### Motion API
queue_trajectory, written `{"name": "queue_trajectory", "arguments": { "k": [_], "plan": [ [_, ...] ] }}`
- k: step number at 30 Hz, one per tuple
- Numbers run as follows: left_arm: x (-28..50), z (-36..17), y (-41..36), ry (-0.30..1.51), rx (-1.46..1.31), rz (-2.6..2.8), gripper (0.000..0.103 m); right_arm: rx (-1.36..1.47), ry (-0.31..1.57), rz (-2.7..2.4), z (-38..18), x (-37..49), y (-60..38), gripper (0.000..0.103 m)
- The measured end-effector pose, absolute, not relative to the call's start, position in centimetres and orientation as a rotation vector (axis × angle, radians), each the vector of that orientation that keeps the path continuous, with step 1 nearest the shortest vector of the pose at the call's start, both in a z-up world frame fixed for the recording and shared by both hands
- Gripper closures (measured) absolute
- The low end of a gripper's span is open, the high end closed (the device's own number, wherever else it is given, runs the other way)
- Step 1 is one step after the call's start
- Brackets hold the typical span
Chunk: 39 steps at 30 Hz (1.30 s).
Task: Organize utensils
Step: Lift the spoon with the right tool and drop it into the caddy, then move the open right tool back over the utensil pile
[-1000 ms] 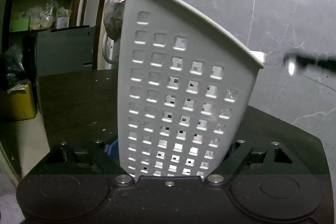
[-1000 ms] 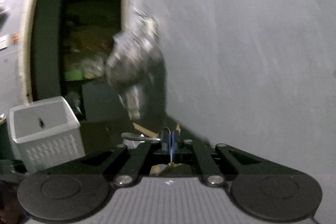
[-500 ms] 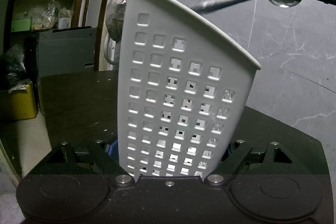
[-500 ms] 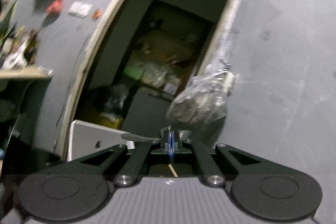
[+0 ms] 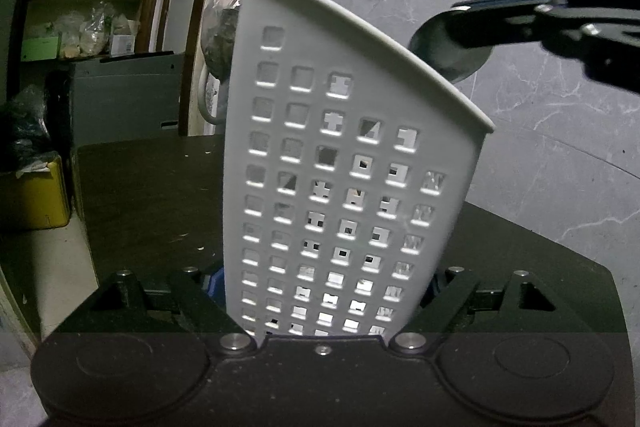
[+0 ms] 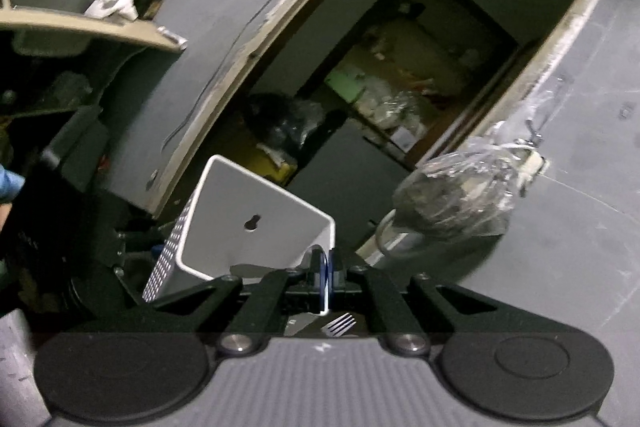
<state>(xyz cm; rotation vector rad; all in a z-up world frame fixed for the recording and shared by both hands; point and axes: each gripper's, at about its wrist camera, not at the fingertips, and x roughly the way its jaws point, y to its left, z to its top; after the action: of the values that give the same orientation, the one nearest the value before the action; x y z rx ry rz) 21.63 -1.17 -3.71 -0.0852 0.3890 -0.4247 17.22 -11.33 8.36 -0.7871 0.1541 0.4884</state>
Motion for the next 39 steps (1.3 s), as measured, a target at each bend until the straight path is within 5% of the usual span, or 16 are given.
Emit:
{"name": "queue_trajectory", "arguments": {
  "k": [15, 16, 20, 26, 39],
  "plan": [
    [21.6, -3.8, -1.0, 0.384, -0.091, -0.425, 0.02, -0.692, 0.207, 0.569, 6.8, 20.4, -12.1, 0.095],
    [21.6, -3.8, -1.0, 0.384, -0.092, -0.426, 0.02, -0.672, 0.2, 0.569, 6.9, 20.4, -12.5, 0.092],
    [21.6, -3.9, -0.9, 0.382, -0.097, -0.426, 0.02, -0.575, 0.152, 0.522, 8.0, 20.5, -14.7, 0.051],
    [21.6, -3.9, -0.7, 0.379, -0.113, -0.428, 0.02, -0.422, 0.115, 0.356, 8.5, 21.0, -19.3, 0.005],
    [21.5, -4.0, -0.8, 0.382, -0.102, -0.43, 0.02, -0.167, 0.416, 0.139, 2.4, 26.5, -25.8, 0.0]
  ]
}}
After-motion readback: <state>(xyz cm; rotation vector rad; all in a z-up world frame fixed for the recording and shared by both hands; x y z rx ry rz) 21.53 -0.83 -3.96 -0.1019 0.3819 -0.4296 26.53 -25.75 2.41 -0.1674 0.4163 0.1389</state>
